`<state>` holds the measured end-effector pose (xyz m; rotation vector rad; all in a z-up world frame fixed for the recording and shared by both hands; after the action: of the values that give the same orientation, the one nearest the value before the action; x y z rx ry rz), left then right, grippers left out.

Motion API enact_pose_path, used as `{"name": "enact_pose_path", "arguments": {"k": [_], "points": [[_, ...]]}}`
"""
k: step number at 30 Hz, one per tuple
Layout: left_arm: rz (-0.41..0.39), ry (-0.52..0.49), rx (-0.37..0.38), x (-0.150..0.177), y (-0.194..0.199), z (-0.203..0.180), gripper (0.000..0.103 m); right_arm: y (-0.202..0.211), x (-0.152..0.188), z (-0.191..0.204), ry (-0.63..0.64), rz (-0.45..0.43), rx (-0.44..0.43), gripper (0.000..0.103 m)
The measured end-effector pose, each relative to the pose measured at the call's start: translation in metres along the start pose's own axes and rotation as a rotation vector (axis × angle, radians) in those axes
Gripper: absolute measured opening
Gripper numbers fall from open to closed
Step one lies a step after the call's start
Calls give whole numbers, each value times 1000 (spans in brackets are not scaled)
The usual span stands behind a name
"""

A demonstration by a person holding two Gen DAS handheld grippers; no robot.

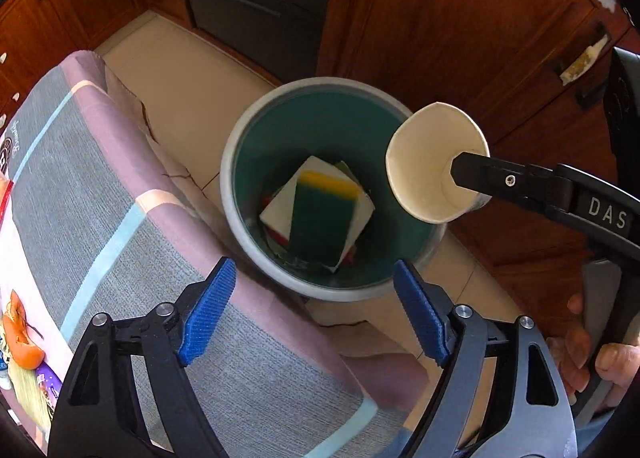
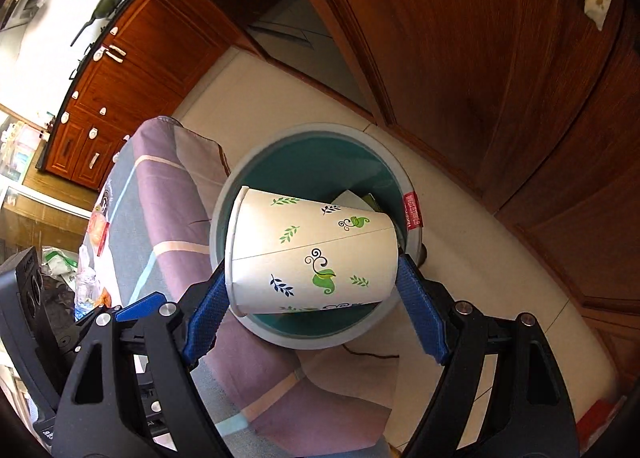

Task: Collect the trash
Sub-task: 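Carry the sponge and cup over the teal bin and open both tools, then move both open tools back over the table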

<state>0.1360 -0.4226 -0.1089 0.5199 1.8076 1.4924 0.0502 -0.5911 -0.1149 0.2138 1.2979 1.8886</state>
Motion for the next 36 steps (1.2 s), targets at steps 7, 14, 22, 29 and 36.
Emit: {"name": "enact_pose_path", "arguments": {"k": [7, 14, 22, 29, 36], "points": [[-8, 46, 9, 5, 4, 20, 93, -18, -1, 5, -13, 53, -16, 79], [-10, 64, 22, 19, 15, 31, 96, -29, 5, 17, -12, 85, 26, 87], [-33, 79, 32, 37, 28, 33, 97, -30, 18, 34, 5, 105, 48, 89], [-65, 112, 24, 57, 45, 48, 97, -22, 35, 60, 51, 95, 52, 89], [-112, 169, 16, 92, 73, 74, 97, -16, 60, 101, 121, 106, 39, 89]]}}
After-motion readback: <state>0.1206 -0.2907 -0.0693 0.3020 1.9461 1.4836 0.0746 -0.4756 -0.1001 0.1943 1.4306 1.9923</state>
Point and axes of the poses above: each gripper's, at about its wrist camera, not at the fingertips, and y roughly against the way its jaws point, z to its left, x to its underside, the point moved 3 cm from there along -y, roughly the way its jaws point, and after that the axes turned 2 degrees about -x, right-handed, at the moved point
